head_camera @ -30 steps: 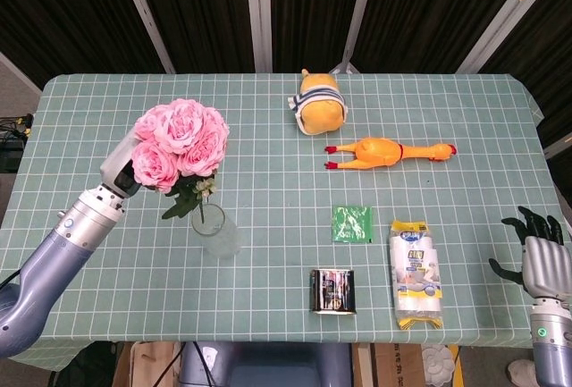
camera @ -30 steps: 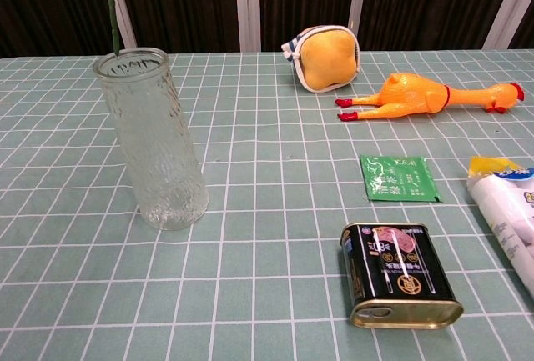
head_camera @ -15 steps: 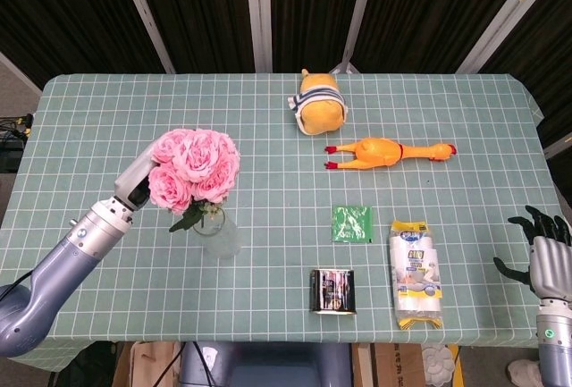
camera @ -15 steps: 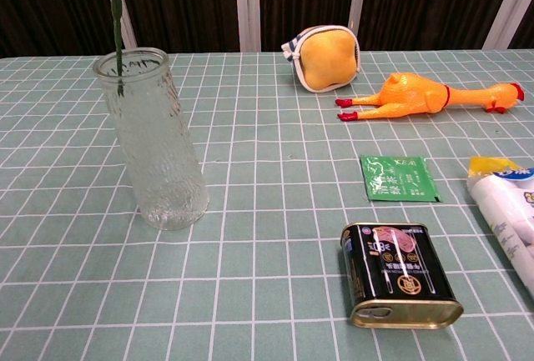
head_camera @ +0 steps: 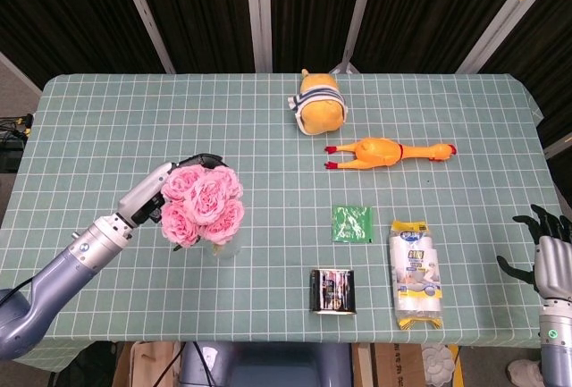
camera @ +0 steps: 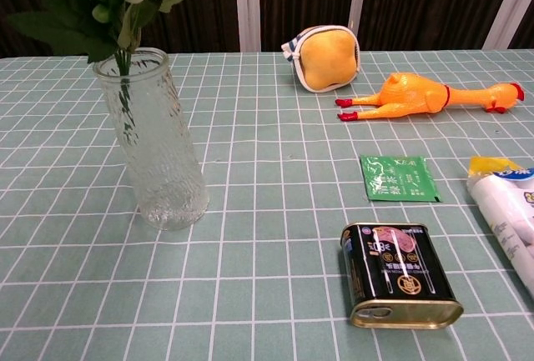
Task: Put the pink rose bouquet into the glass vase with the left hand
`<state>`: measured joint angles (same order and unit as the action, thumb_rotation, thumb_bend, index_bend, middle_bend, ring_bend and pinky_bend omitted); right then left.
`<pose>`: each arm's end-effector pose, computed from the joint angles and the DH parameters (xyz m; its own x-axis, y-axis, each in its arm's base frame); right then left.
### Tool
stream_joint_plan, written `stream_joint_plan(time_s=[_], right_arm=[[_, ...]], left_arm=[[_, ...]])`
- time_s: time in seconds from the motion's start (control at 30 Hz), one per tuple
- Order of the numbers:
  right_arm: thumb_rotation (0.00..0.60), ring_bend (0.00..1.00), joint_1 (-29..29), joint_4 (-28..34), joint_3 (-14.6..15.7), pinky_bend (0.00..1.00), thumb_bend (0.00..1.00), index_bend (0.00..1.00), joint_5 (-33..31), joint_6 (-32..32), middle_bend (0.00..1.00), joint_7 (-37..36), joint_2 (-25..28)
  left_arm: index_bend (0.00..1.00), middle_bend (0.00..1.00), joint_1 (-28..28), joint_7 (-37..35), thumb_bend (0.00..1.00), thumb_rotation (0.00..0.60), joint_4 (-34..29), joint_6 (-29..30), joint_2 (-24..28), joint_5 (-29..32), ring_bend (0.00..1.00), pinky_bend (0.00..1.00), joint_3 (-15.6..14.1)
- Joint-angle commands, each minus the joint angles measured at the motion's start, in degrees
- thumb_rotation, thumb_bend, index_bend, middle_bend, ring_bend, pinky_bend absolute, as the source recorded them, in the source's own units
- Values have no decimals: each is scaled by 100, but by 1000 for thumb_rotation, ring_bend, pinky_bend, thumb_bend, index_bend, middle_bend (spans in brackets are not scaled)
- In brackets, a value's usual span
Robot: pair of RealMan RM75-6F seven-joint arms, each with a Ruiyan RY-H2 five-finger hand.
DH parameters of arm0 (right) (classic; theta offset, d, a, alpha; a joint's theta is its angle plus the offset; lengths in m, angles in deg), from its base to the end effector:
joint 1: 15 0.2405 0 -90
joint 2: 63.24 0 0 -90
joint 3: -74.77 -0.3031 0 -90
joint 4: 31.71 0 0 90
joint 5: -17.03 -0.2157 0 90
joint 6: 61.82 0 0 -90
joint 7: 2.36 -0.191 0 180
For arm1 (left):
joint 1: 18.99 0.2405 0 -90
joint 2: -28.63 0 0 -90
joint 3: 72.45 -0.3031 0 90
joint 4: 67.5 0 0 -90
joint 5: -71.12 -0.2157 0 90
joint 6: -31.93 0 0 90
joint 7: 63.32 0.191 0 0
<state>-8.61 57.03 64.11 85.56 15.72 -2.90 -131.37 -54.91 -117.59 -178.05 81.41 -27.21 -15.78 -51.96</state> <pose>-0.4045 -0.2645 0.1778 0.3097 0.0216 0.9506 -0.9191 0.2630 0.2935 -0.0962 0.3761 0.1411 -0.3612 0.5955 0.7176 0.7689 -0.2452 0.5905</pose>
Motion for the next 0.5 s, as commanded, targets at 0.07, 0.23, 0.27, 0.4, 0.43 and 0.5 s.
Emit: stream_joint_plan(time_s=[0.07,0.23,0.27,0.4,0.43,0.5], right_arm=[[600,121,-1,8,-2,12,214,287,5,3,130,-10,-4],[600,121,-4,32,3,12,214,287,25,-1,130,-36,3],[600,121,-6,35,5,12,214,287,26,-2,130,-37,6],[600,121,-12,48,2,12,214,288,31,4,130,-60,13],[600,121,-13,52,1,12,214,288,34,2,130,-72,16],[600,120,-13,57,-4,12,214,288,33,4,130,-88,11]], left_arm=[[184,111,-55,-212,171,600,88,-55,154,-203,5,100,-174],[116,26,-100,-475,127,600,138,-47,385,-394,0,8,-337],[106,15,-99,-495,113,600,164,-33,461,-430,0,0,-366],[90,0,-75,-465,81,600,209,-54,738,-481,0,0,-496],[89,0,-76,-431,76,600,227,-111,829,-487,0,0,-552],[89,0,-72,-323,76,600,256,-184,950,-488,0,0,-623]])
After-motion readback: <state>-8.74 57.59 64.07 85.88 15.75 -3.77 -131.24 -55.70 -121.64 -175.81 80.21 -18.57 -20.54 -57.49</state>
